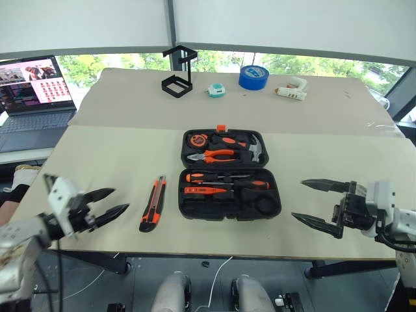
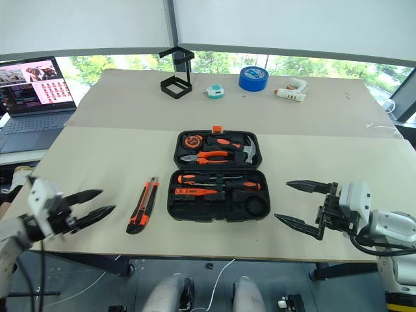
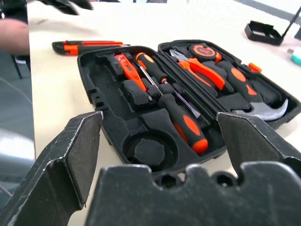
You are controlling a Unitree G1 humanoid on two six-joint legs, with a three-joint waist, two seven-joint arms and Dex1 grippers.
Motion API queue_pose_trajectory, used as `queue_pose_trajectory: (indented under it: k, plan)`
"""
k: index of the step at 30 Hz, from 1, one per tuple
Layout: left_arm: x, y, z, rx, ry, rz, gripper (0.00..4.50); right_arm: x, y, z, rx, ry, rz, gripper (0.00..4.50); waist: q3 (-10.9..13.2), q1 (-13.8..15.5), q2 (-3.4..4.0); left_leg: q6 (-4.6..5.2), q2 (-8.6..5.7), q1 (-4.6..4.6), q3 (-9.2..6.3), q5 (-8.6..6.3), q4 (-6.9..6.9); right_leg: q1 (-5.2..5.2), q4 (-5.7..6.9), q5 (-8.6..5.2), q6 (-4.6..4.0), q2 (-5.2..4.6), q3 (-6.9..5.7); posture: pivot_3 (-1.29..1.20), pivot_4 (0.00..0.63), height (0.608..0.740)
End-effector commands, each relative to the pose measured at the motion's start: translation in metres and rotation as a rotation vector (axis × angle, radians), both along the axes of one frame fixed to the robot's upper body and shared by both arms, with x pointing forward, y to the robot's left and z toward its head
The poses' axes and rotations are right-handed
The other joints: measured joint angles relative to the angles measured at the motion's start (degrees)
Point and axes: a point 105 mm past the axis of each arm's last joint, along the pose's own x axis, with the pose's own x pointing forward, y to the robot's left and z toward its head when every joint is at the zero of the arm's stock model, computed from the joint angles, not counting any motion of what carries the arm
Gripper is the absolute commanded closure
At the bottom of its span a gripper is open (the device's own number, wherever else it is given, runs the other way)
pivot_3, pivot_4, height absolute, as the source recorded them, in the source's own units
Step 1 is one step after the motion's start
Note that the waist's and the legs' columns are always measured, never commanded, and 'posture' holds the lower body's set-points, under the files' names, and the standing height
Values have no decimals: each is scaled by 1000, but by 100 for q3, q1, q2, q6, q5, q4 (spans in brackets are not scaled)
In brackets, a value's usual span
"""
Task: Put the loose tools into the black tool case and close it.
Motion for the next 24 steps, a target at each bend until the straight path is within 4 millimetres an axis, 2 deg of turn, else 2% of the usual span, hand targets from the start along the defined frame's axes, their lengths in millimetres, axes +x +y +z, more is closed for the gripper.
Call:
queue_pose_trajectory:
  k: [1, 4, 6, 9, 12, 14, 17, 20, 24]
  plan:
    - [-29, 30, 5, 75, 0, 128, 33, -3, -11, 0, -35, -11, -10, 0, 0, 5, 0, 1, 0, 0, 3, -2, -2, 0, -1, -3, -6, -5, 2, 0, 150, 740]
    - [-44, 37, 5, 73, 50, 193, 33, -2, -13, -3, -15, 25, -11, 0, 0, 24, 0, -28, 3, 2, 2, -19, -2, -7, -3, -26, -47, -14, 2, 0, 150, 740]
    - [-47, 30, 3, 89, 103, 175, 33, -1, -8, -2, -16, 9, 15, 0, 0, 43, 0, -43, 4, 9, -2, -28, -2, -12, -4, -32, -55, -24, -6, 0, 150, 740]
    - [-39, 17, 9, 84, 109, 174, 33, 1, 2, 4, 8, -23, 54, 0, 0, 45, 0, -46, 3, 10, 0, -30, -2, -12, -5, -32, -55, -31, -6, 0, 150, 740]
    - [-17, -14, 26, -37, 84, 186, 33, -2, 24, 17, 69, -83, 143, 0, 0, 49, 0, -45, 3, 10, -1, -29, -2, -9, -3, -31, -54, -25, -6, 0, 150, 740]
    - [-7, -34, 29, -79, 95, 181, 33, -4, 36, 24, 116, -112, 181, 0, 0, 32, 0, -42, 7, 9, -5, -27, 0, 2, 3, -7, -13, -11, -5, 0, 150, 740]
    - [16, -65, 24, -155, 110, 265, 33, -14, 54, 31, 188, -130, 264, 0, -5, 17, 8, 0, 0, 9, -4, -3, -2, 12, 7, 3, 3, -9, 7, 0, 150, 740]
    - [22, -103, 13, -206, 158, 254, 33, -18, 67, 35, 250, -125, 317, 0, -3, 5, -1, -1, -6, 5, -8, -3, 0, 14, 12, 7, 9, 0, 6, 0, 150, 740]
    - [30, -121, 8, -216, 170, 274, 33, -19, 81, 39, 284, -130, 373, 0, -2, -4, -2, -4, -5, 9, -6, -3, -1, 12, 18, 8, 6, 7, 13, 0, 150, 740]
